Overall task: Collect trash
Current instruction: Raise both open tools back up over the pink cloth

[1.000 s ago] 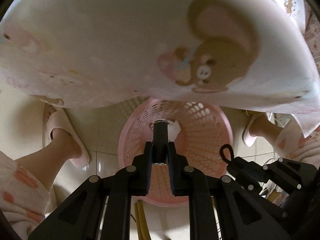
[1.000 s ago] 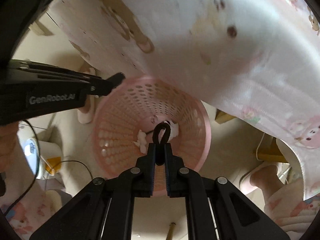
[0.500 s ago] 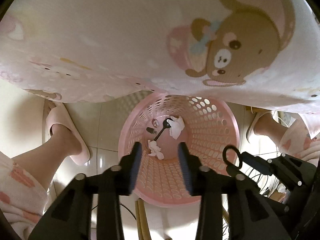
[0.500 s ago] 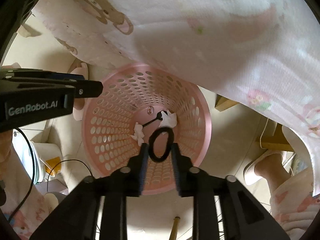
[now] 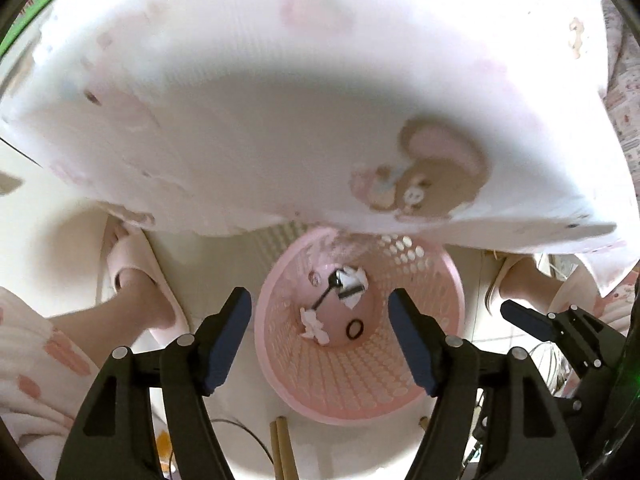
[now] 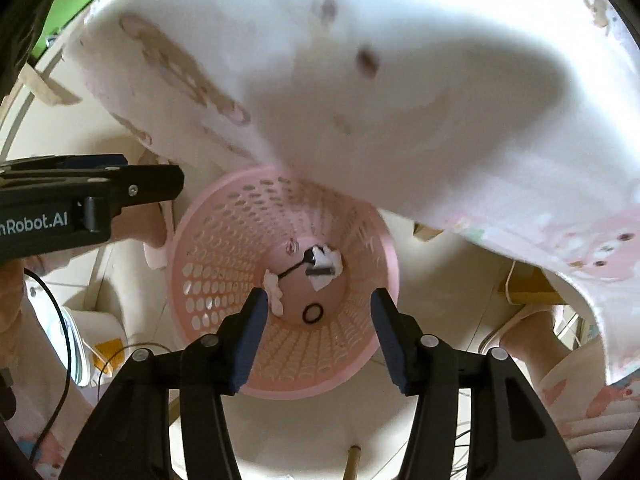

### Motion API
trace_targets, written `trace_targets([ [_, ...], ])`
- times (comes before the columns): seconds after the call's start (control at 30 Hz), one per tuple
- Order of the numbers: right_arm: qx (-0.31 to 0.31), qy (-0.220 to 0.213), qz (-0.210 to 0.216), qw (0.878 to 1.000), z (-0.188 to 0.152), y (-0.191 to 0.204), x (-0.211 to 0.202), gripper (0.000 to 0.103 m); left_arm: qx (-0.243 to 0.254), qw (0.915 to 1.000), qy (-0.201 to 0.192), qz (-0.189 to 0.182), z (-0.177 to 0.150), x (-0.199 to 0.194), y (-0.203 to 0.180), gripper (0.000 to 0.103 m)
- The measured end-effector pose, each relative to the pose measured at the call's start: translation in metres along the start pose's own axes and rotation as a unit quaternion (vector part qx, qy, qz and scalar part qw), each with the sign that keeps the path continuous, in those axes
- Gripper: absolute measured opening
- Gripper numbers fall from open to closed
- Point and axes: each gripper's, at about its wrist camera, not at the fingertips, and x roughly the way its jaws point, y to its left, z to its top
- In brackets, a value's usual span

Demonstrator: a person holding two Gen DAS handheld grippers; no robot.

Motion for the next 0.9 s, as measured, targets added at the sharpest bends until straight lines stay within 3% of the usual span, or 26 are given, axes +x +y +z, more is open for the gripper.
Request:
trace_targets([
  [0.27, 0.027, -0.071, 0.017, 0.997, -0.004, -0.008, -0.046, 0.059, 0.016, 0.9948, -0.1, 0.014, 0.001, -0.049, -0.001, 0.071],
  [0.43, 0.012, -0.153, -0.017, 0.988, -0.006, -0.006, -0.085, 0.06, 0.015, 0.9879, -0.151, 0.032, 0.001, -0.068, 0.003, 0.072],
  [0.67, 0.028, -0.243, -0.039, 0.969, -0.004, -0.011, -0.122, 0.065, -0.002, 0.9819, -0.188, 0.027, 0.01, -0.086, 0.012, 0.076],
  [0.9, 0.05, -0.26, -0.056, 0.963, 0.012, -0.032, -0.132, 0.067, -0.03, 0.9792, -0.2, 0.018, 0.039, -0.096, 0.013, 0.077],
])
